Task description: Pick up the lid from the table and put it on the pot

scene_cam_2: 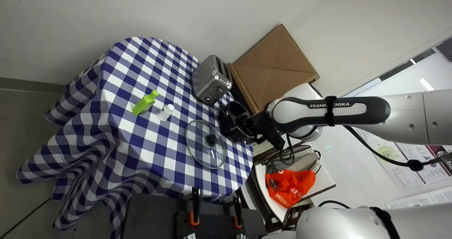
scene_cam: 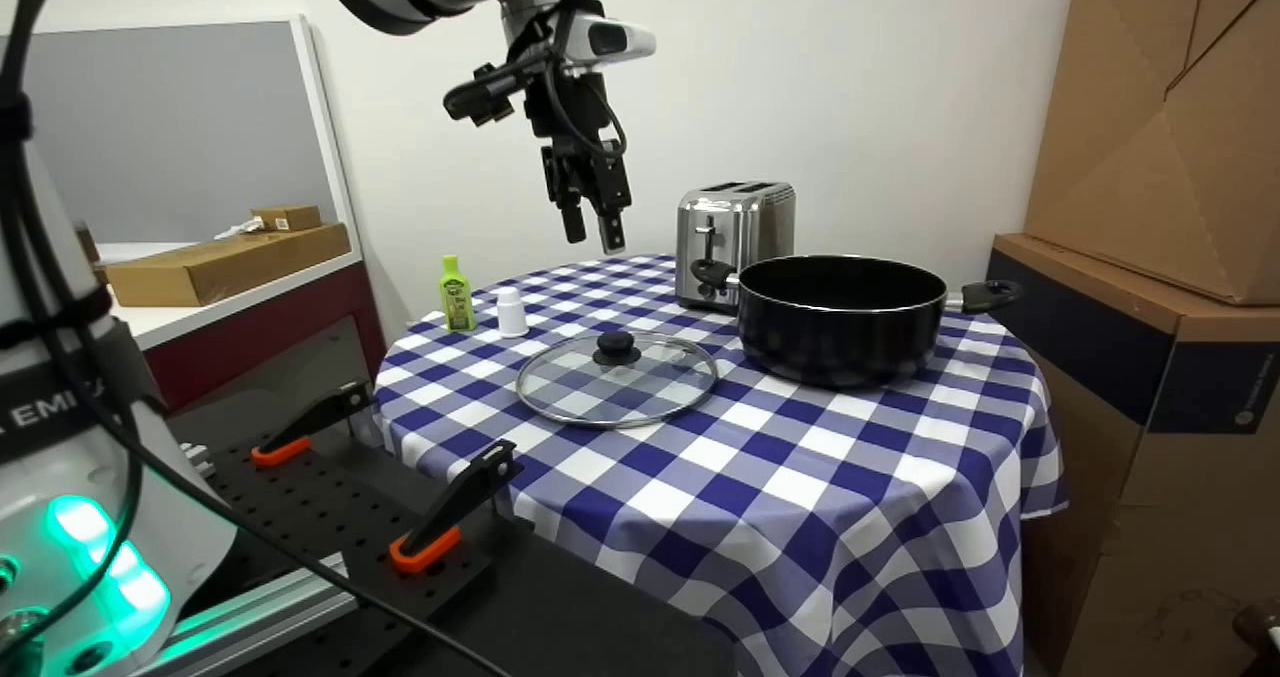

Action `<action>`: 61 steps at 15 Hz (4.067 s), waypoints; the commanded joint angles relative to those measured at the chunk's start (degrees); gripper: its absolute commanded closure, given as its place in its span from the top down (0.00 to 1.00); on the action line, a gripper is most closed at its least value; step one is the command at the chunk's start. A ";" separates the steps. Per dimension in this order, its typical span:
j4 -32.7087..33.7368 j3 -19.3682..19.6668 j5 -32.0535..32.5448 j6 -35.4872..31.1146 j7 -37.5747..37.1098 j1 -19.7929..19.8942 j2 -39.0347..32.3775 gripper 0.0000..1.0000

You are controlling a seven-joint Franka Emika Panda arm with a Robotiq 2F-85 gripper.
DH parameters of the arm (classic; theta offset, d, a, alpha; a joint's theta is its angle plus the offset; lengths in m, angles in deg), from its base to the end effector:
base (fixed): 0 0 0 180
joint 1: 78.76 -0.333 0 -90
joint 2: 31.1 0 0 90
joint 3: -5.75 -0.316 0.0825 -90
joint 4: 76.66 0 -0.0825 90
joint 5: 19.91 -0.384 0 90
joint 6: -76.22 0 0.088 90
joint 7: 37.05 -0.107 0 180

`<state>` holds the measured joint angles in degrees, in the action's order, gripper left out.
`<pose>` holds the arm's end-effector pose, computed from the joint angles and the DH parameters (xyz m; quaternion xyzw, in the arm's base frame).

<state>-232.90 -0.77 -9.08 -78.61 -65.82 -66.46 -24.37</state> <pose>0.4063 -0.0359 0.2684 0.9741 -0.2156 0.0544 0.0406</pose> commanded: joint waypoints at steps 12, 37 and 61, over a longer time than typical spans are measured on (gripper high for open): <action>14.02 10.42 0.87 -6.80 -2.18 -12.44 -23.92 1.00; 15.83 12.83 -9.08 -2.34 2.95 -17.10 -24.82 0.25; 49.40 17.35 -14.25 31.19 24.03 -1.66 -14.78 0.25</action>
<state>-191.89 15.63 -22.37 -50.89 -44.20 -69.42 -33.14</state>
